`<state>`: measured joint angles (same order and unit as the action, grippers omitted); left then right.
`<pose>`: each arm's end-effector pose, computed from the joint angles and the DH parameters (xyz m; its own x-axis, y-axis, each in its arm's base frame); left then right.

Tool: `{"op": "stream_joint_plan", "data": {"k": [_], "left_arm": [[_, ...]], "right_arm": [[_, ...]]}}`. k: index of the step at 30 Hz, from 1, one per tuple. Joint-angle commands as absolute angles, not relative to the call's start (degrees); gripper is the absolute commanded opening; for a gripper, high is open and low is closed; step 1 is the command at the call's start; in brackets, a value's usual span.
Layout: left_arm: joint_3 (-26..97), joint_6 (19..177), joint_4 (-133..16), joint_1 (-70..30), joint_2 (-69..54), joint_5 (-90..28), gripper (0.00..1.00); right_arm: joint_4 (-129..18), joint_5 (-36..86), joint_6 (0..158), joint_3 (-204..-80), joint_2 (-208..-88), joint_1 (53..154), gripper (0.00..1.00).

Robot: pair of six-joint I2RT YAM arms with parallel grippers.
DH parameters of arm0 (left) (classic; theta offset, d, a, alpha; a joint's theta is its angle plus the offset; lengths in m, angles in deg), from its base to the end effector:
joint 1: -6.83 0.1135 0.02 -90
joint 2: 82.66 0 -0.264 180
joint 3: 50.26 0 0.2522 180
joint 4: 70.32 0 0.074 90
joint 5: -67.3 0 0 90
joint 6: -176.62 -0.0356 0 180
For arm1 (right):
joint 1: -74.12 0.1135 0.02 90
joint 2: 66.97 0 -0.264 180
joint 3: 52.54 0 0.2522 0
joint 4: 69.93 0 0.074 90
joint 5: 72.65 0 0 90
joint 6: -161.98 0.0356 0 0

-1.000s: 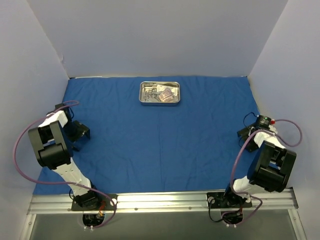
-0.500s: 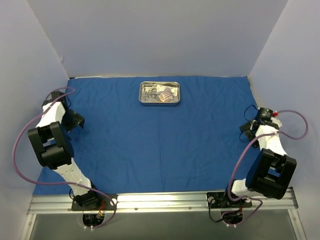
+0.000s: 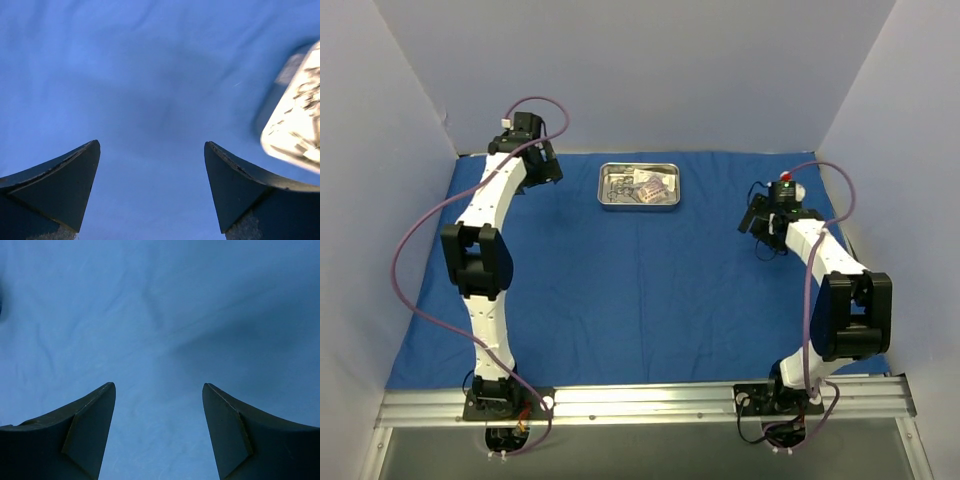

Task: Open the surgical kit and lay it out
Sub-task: Move the container from the surgical kit.

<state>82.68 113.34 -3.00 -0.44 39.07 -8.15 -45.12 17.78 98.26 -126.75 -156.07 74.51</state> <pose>0.4641 -0.0502 0.2970 -0.7281 -0.3459 -0.5918 -0.3850 0.9207 -0.0644 0.3439 0.0026 0.2427 -0.5783 0.4388 -0.6878 0.2715 0.8985 0.3450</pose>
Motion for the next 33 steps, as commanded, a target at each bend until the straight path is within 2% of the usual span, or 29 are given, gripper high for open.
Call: {"op": "stream_joint_plan", "data": {"k": [1, 7, 8, 10, 14, 20, 33], "left_arm": [[92.0, 110.7, -3.0, -3.0, 44.0, -8.4, 0.95], [105.2, 111.1, -5.0, -8.9, 55.7, -10.5, 1.00], [106.9, 111.0, -5.0, -9.5, 58.4, -10.7, 0.95], [109.3, 110.5, -5.6, -10.9, 60.3, -10.3, 0.92], [108.8, 110.6, -8.7, -11.8, 62.4, -10.4, 0.81], [104.5, 110.2, -12.9, -12.2, 63.1, -9.9, 0.73], [105.4, 109.9, -13.7, -12.6, 67.5, -10.7, 0.53]], "right_arm": [[-45.9, 20.5, 95.8, -129.1, -157.5, 78.2, 0.66], [-47.5, 21.7, 96.9, -129.8, -161.2, 84.2, 0.66], [-47.5, 22.0, 96.9, -130.0, -161.9, 84.8, 0.66], [-47.5, 22.4, 96.9, -130.2, -162.6, 86.2, 0.65], [-47.6, 22.8, 97.0, -130.3, -163.7, 87.5, 0.66], [-48.1, 23.6, 97.4, -129.8, -163.9, 88.6, 0.66], [-48.4, 23.2, 97.9, -128.1, -163.2, 89.5, 0.66]]}}
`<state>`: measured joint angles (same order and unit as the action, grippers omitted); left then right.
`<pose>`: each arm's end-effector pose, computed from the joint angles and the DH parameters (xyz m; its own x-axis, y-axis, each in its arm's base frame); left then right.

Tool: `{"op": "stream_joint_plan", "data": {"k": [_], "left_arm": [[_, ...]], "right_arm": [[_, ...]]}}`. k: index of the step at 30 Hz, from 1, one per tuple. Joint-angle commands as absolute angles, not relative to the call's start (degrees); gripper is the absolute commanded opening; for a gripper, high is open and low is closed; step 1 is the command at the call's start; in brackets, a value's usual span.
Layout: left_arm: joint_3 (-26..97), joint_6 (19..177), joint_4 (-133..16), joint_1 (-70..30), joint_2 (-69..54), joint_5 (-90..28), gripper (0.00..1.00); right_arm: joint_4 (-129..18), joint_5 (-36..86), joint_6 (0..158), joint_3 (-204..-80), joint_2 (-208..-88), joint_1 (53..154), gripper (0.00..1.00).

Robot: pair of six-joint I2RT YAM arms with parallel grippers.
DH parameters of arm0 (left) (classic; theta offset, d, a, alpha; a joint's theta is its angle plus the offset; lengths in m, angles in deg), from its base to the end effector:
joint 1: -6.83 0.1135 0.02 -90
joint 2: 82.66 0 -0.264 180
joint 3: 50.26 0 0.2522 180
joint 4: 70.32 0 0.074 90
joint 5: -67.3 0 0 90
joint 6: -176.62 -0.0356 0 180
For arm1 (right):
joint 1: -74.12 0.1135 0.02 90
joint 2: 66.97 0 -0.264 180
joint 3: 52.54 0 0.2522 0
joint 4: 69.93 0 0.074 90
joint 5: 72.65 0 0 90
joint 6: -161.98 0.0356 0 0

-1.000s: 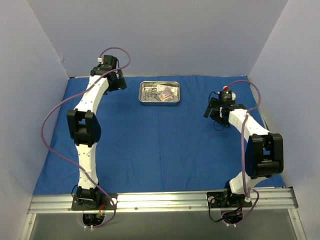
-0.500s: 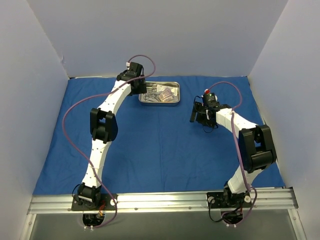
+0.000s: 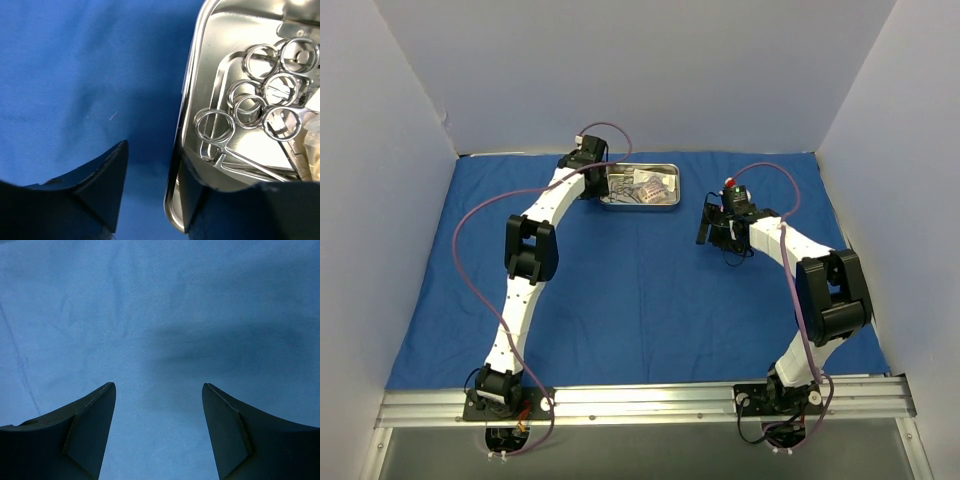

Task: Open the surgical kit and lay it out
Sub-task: Move the container from the surgical kit.

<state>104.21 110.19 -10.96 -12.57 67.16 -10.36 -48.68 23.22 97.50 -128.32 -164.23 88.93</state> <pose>0.5330 -0.1796 0.1779 -0.7888 -0.1363 -0.5993 -0.1172 0.9906 -0.0711 0.3552 0.0977 0.2088 -0.7328 0.2495 -0.6330 -0.0124 0.9253 0.3791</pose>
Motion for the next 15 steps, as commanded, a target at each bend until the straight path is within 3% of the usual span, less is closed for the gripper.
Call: {"op": "stream_joint_plan", "data": {"k": [1, 11, 15], "left_arm": [[105.4, 109.9, -13.8, -12.6, 67.5, -10.7, 0.51], [100.4, 110.8, -13.9, -12.1, 63.8, -8.3, 0.25], [92.3, 113.8, -17.1, -10.5, 58.0, -7.3, 0.07]], "right_arm": [[-48.3, 23.2, 98.0, -128.0, -163.1, 89.6, 0.66], [-47.9, 23.1, 97.0, -128.9, -163.7, 89.5, 0.66], [-47.4, 22.7, 95.8, -129.6, -163.8, 89.5, 0.66]]}}
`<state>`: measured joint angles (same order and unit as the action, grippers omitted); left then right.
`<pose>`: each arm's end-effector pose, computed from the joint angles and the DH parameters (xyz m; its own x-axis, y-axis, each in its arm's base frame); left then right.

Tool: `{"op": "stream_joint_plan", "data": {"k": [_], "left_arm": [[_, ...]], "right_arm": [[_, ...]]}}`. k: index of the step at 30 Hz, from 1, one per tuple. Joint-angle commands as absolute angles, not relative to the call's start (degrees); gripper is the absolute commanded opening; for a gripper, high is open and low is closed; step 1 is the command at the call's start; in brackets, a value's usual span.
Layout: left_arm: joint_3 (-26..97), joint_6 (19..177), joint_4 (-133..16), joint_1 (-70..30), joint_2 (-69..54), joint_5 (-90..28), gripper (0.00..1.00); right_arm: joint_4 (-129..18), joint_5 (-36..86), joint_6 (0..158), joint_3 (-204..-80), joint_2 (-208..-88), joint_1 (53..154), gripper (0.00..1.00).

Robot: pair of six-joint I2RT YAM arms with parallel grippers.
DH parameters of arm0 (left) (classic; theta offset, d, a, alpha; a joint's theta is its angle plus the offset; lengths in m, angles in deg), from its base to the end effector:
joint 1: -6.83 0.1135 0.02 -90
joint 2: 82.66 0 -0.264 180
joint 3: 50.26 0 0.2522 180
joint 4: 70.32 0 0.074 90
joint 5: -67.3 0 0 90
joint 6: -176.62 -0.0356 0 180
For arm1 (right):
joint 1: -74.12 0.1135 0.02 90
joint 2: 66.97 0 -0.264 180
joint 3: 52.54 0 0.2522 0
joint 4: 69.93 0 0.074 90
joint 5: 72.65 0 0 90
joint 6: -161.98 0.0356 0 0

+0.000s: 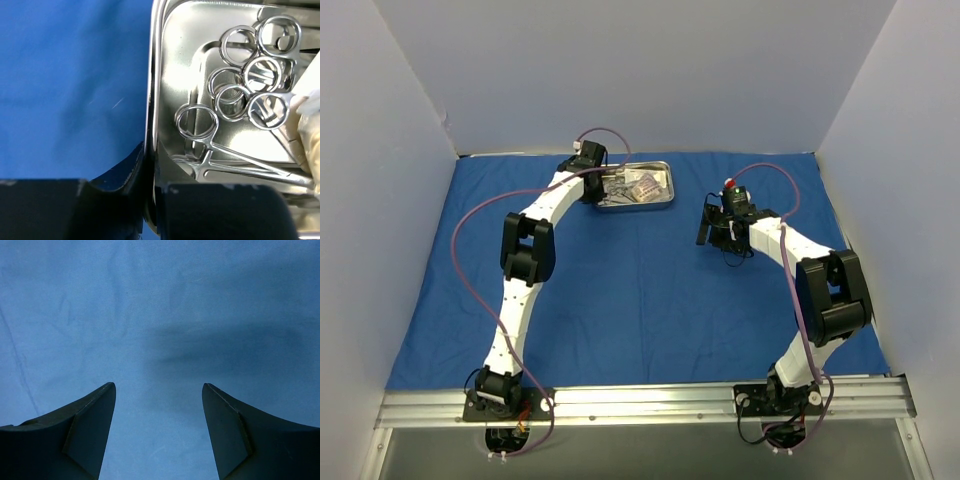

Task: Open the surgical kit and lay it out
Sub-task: Move the container from the surgical kit.

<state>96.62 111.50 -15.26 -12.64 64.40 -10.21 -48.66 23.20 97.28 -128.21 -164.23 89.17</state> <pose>0.5266 -0.1780 0.1669 -0.7907 -0.1561 -0.5920 -0.1361 0.9876 -0.0787 0.3545 0.0991 0.2082 -0.7351 0.2426 -0.6331 -0.0180 0.9265 0.3759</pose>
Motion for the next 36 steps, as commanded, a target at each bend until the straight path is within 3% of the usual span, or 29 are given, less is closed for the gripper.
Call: {"op": "stream_joint_plan", "data": {"k": [1, 21, 30, 36], "left_arm": [[88.1, 114.6, -17.7, -10.1, 56.6, -7.2, 0.05], [38.3, 145.8, -19.2, 3.9, 21.1, 9.9, 0.02], [27.8, 164.7, -14.8, 5.9, 13.1, 11.9, 0.06], [29.2, 172.5, -13.3, 6.4, 15.5, 12.2, 0.06]], "right_arm": [[-47.4, 22.6, 95.6, -129.8, -163.9, 89.5, 0.66], [-48.9, 26.0, 92.8, -131.6, -167.2, 89.5, 0.66], [-48.9, 26.8, 92.3, -131.8, -167.2, 89.6, 0.66], [-48.7, 27.2, 92.0, -131.6, -166.5, 89.6, 0.66]]}}
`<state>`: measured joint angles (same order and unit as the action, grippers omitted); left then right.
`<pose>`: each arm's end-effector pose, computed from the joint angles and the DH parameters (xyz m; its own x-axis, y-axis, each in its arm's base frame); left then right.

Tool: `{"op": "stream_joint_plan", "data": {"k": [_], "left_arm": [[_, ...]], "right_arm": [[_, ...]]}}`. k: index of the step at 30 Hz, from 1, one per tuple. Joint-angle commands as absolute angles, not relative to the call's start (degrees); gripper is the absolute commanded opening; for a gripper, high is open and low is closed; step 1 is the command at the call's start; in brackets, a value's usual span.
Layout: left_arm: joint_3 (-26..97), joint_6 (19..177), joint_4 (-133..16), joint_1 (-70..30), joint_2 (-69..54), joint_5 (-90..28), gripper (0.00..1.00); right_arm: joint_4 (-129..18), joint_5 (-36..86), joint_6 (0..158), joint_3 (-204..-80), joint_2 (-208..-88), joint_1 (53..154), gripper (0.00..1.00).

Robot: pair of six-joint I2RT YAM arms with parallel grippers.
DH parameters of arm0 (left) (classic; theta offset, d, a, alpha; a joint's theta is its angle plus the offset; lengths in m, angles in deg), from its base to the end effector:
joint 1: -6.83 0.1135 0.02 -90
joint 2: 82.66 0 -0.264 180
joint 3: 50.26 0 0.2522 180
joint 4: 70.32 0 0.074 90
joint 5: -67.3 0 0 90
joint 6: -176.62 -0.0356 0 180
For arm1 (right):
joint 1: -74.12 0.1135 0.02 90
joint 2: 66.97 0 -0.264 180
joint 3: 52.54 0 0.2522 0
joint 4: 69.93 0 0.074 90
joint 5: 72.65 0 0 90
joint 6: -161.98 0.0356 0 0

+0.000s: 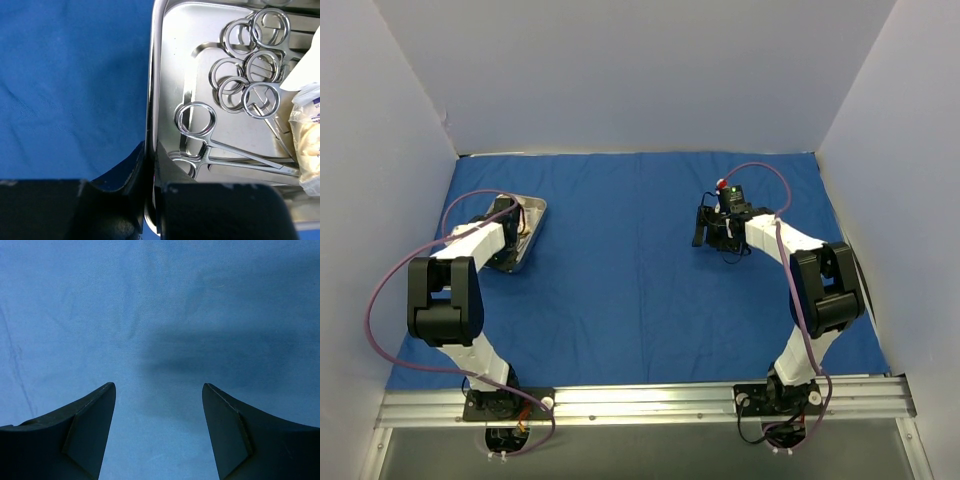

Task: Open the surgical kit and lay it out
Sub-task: Move the container from the surgical kit.

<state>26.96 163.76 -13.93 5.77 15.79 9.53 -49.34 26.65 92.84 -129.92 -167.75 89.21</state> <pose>0.3165 0.0131 0.1816 -0.1212 -0.8226 -0.5556 -0.9740 0.2063 -0.0931 0.3648 0.1043 0.1969 -0.7581 0.1595 -0.6323 -0.1062 0.9265 0.3611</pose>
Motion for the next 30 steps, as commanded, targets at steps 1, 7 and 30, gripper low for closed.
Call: {"op": "stream_joint_plan", "data": {"k": [1, 7, 30], "left_arm": [[29.6, 173.0, -13.6, 6.4, 16.5, 12.2, 0.06], [32.6, 174.2, -13.1, 6.0, 20.7, 7.5, 0.11], [34.5, 166.5, -19.0, 1.6, 17.7, -4.7, 0.53]], "right_arm": [[-48.7, 27.2, 91.8, -131.5, -166.3, 89.6, 0.66], [-48.6, 26.4, 91.7, -130.3, -164.4, 89.5, 0.66], [-50.3, 26.4, 92.5, -129.1, -164.6, 89.5, 0.66]]}}
